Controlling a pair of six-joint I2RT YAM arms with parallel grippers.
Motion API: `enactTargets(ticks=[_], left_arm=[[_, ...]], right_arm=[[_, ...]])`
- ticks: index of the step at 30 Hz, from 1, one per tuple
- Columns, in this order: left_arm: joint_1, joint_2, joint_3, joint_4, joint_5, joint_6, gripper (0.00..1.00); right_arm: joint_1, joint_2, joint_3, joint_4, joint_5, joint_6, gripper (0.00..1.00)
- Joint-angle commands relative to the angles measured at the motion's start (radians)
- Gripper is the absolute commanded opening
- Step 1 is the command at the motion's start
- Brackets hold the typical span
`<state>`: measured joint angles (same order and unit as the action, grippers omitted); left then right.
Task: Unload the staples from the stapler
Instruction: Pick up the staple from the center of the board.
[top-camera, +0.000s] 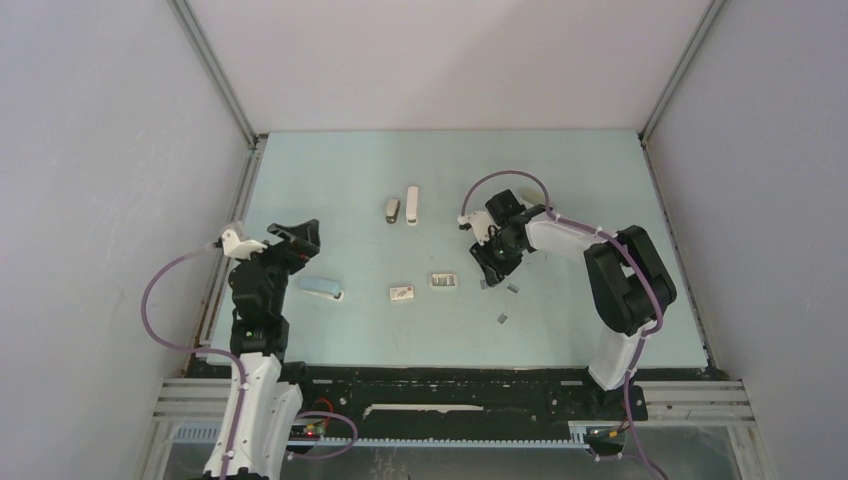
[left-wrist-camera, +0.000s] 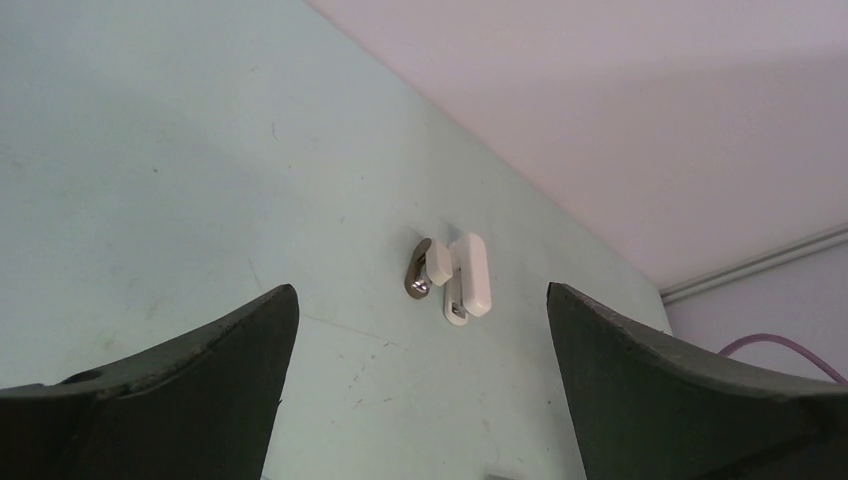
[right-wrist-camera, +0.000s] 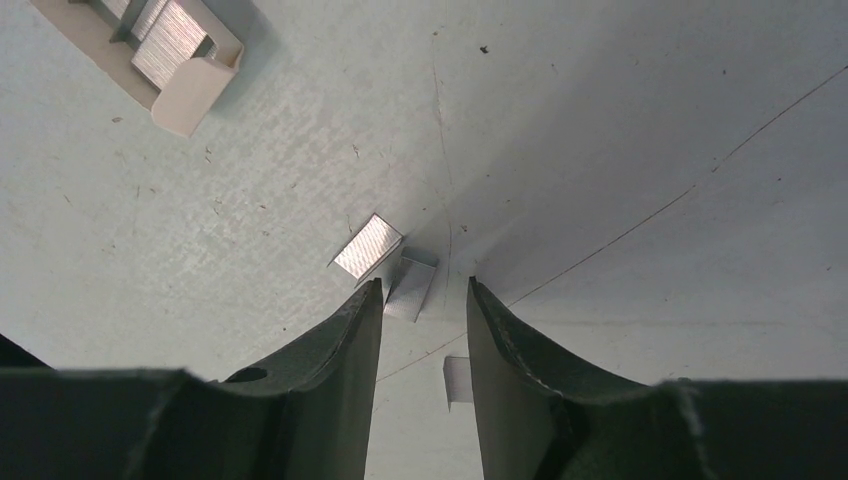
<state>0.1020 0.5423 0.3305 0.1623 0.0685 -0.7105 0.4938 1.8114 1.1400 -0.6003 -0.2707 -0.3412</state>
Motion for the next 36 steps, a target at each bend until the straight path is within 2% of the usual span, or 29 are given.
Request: enactTargets(ticks=[1, 10, 15, 22, 36], left_arm=[[-0.003, 0.008, 0.061, 0.001, 0.059, -0.038, 1.00], [-0.004, 0.051, 0.116, -0.032, 0.166, -0.065, 1.00], [-0.006, 0.034, 0.144, -0.068, 0.189, -0.050, 1.00], [-0.003, 0.029, 0.157, -0.084, 0.228, -0.046, 1.00], [-0.010, 0.062, 0.143, -0.080, 0.259, -0.046, 1.00]], right_arm=[[0.017, 0.017, 0.033, 0.023, 0.035, 0.022, 0.44], [0.018, 0.026, 0.033, 0.046, 0.121, 0.017, 0.32], [0.014, 0.025, 0.032, 0.053, 0.167, -0.005, 0.33], [0.018, 0.040, 0.050, 0.053, 0.163, -0.015, 0.41], [0.037, 0.071, 0.076, 0.043, 0.133, -0.017, 0.38]])
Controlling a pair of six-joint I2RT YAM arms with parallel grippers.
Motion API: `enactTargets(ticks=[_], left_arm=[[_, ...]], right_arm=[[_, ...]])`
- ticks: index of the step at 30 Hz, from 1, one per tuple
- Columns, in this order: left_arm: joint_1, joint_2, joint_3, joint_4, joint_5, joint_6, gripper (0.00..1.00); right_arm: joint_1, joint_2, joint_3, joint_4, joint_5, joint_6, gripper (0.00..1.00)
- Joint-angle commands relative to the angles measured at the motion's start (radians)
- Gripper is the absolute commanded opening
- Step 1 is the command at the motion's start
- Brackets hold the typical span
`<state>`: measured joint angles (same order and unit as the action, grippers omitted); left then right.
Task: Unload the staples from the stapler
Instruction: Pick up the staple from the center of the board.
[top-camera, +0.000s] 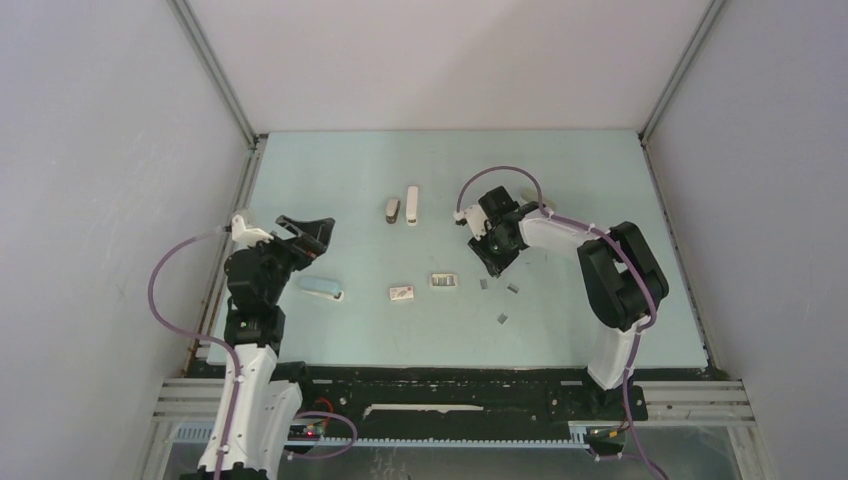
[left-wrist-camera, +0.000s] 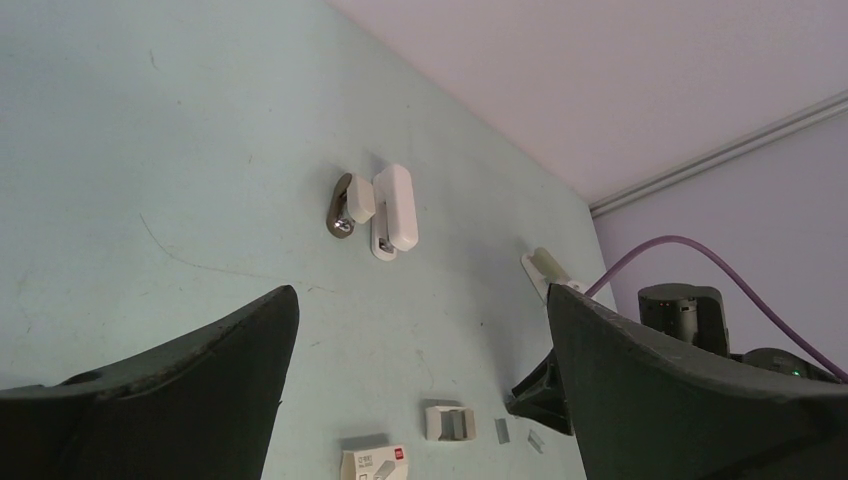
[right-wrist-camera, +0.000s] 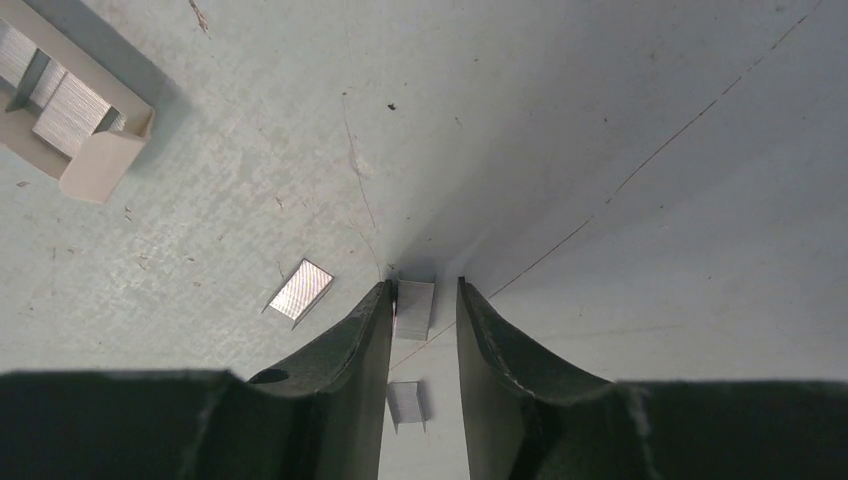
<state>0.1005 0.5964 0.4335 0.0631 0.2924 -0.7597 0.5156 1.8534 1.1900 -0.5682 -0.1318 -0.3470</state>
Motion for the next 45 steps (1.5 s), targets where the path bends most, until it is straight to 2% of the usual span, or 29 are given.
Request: enactTargets(ticks=[1, 7, 13, 17, 21, 25, 27, 31, 36, 40, 45], left_arm=[[-0.014, 0.015, 0.037, 0.023, 0.040, 0.003, 1.00], [-0.091, 0.074, 0.028, 0.063, 0.054, 0.007, 0.99], [-0.256, 0.173, 0.025, 0.126, 0.020, 0.022, 0.96], [-0.382, 0.297, 0.042, 0.182, -0.016, 0.036, 0.92], [-0.484, 0.448, 0.111, 0.193, -0.062, 0.063, 0.83], [-0.529, 0.598, 0.189, 0.176, -0.120, 0.091, 0.65], [-0.542, 0.673, 0.242, 0.153, -0.143, 0.109, 0.60], [-0.554, 0.844, 0.351, 0.118, -0.145, 0.126, 0.43], [-0.588, 1.032, 0.489, 0.063, -0.099, 0.135, 0.30], [-0.616, 1.107, 0.514, 0.058, -0.082, 0.124, 0.20], [-0.632, 1.129, 0.493, 0.058, -0.083, 0.111, 0.17]], right_arm=[[0.015, 0.032, 0.028, 0.010, -0.007, -0.010, 0.37], [0.014, 0.033, 0.030, 0.007, -0.009, -0.008, 0.32], [0.014, 0.027, 0.032, 0.009, -0.017, -0.007, 0.22], [0.010, -0.011, 0.032, 0.016, -0.028, 0.002, 0.16], [0.000, -0.082, 0.018, 0.035, -0.060, 0.018, 0.14], [-0.006, -0.158, -0.010, 0.065, -0.118, 0.035, 0.15], [-0.006, -0.199, -0.022, 0.075, -0.169, 0.047, 0.14], [-0.003, -0.258, -0.046, 0.104, -0.267, 0.078, 0.14], [-0.003, -0.312, -0.084, 0.171, -0.384, 0.154, 0.15], [-0.003, -0.337, -0.115, 0.235, -0.432, 0.252, 0.15], [0.004, -0.343, -0.138, 0.284, -0.473, 0.327, 0.15]])
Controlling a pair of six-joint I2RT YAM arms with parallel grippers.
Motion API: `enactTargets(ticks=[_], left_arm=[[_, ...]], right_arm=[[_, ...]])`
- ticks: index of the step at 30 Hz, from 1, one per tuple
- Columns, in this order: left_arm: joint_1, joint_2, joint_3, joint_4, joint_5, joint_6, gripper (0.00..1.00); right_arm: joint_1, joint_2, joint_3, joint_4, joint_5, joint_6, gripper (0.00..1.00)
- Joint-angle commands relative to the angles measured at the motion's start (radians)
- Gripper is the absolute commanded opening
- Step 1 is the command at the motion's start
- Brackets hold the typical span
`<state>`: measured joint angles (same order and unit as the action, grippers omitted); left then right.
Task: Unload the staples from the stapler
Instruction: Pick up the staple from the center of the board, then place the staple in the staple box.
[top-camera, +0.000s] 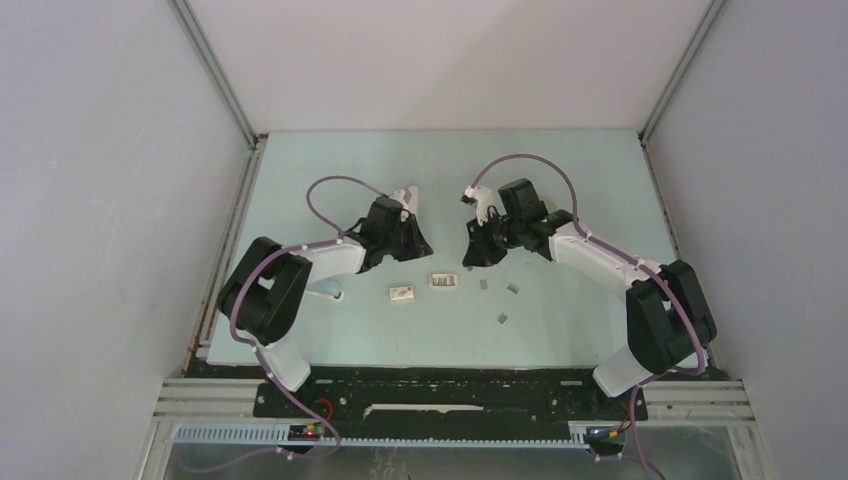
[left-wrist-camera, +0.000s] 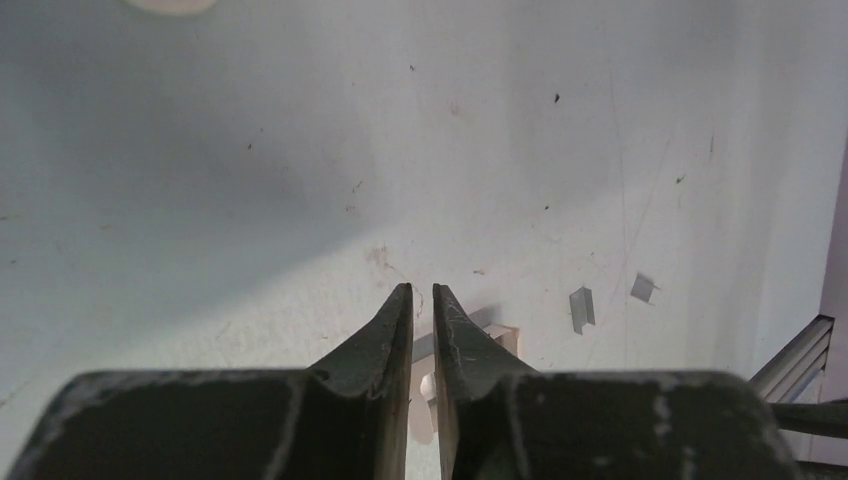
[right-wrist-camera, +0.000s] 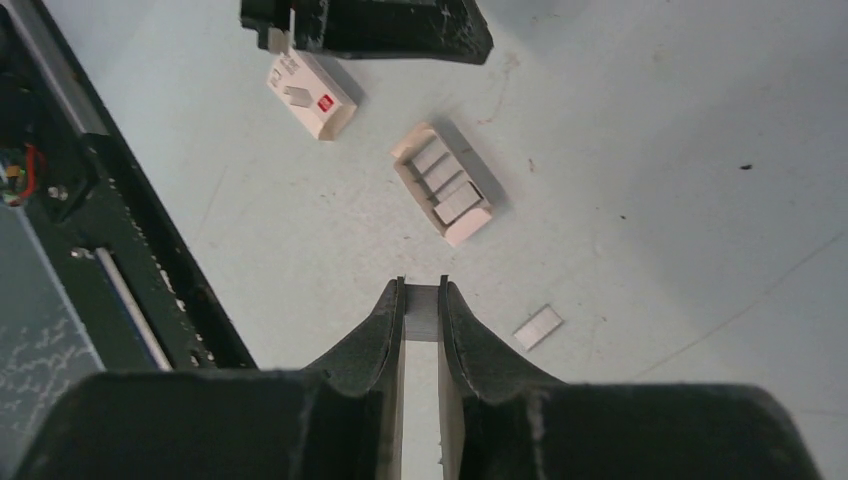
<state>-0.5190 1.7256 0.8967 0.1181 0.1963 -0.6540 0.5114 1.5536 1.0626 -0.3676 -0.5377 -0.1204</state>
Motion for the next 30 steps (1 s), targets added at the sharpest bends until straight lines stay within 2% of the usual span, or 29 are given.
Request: enactTargets(ticks=[1, 11, 15, 30], left_arm=[[-0.016, -0.002, 0.030, -0.001, 0.009, 0.005, 0.18], [-0.040, 0.018, 0.052, -0.067, 0.006, 0.025, 0.13], [-0.053, 0.031, 0.055, -0.074, 0.019, 0.028, 0.13], [-0.100, -0.025, -0.051, 0.005, 0.032, 0.005, 0.11]], right_arm=[[0.012, -0.040, -0.010, 0.086, -0.065, 0.108, 0.15], [0.020, -0.029, -0.010, 0.092, -0.074, 0.117, 0.15], [0.028, -0.022, -0.014, 0.109, -0.047, 0.177, 0.15], [0.094, 0.009, -0.029, 0.163, 0.089, 0.236, 0.15]])
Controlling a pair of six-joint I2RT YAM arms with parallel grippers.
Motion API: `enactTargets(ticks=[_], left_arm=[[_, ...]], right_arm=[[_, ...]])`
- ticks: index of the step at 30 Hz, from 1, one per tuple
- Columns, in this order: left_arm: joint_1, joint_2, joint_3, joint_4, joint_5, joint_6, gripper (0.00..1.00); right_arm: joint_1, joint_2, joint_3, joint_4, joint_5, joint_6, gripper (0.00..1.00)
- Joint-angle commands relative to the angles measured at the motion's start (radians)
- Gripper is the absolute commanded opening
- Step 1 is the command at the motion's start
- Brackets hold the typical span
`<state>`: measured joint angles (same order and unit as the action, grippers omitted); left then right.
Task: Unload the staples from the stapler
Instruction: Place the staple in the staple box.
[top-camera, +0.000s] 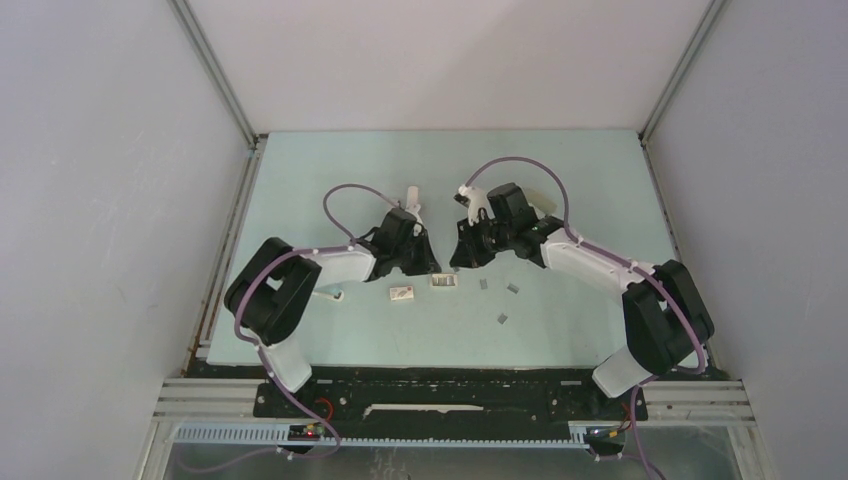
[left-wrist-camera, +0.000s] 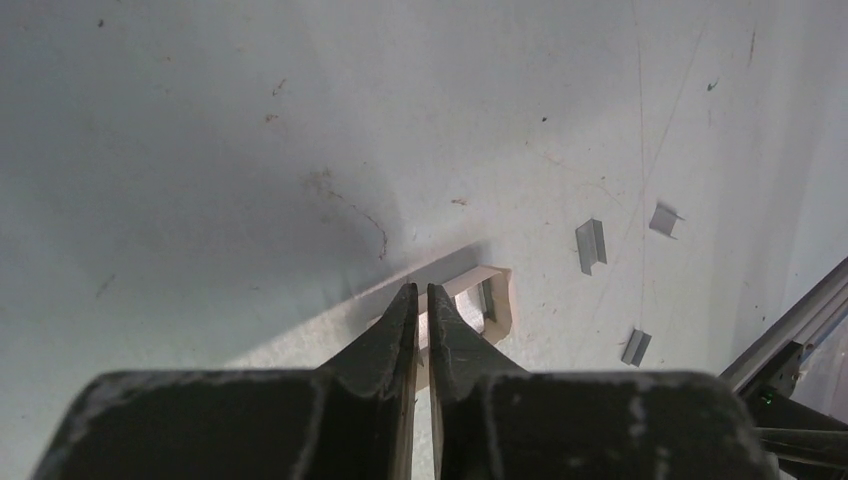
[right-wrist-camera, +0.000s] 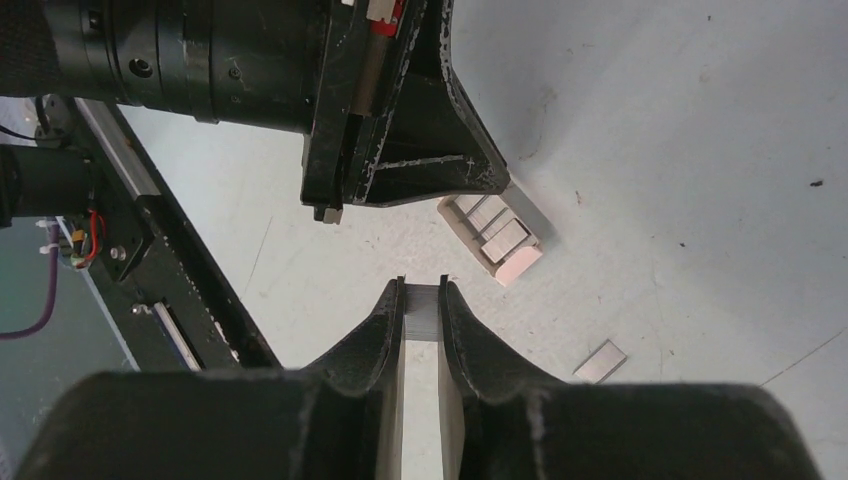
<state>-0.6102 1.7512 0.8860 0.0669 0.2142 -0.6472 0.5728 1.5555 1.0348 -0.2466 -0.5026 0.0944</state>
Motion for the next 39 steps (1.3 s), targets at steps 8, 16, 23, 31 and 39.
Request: enactTargets(ticks=[8, 16, 23, 31, 39], left_arm=[[-0.023, -0.068, -0.077, 0.093, 0.025, -0.011, 0.11], [-0.031, -0.097, -0.107, 0.141, 0.028, -0.036, 0.12], [-0.030, -0.224, -0.168, 0.136, -0.095, -0.042, 0.19], [-0.031, -0.436, -0.343, 0.230, -0.332, -0.002, 0.24], [-0.073, -0.655, -0.448, 0.261, -0.542, 0.092, 0.27]], right_arm=[[0.052, 0.020, -0.001, 0.059, 0.085, 0.026, 0.15], [0.075, 0.051, -0.002, 0.067, 0.111, 0.020, 0.15], [0.090, 0.067, -0.001, 0.066, 0.149, 0.021, 0.15], [0.147, 0.079, 0.009, 0.086, 0.284, 0.083, 0.15], [0.186, 0.145, 0.054, 0.075, 0.346, 0.122, 0.15]])
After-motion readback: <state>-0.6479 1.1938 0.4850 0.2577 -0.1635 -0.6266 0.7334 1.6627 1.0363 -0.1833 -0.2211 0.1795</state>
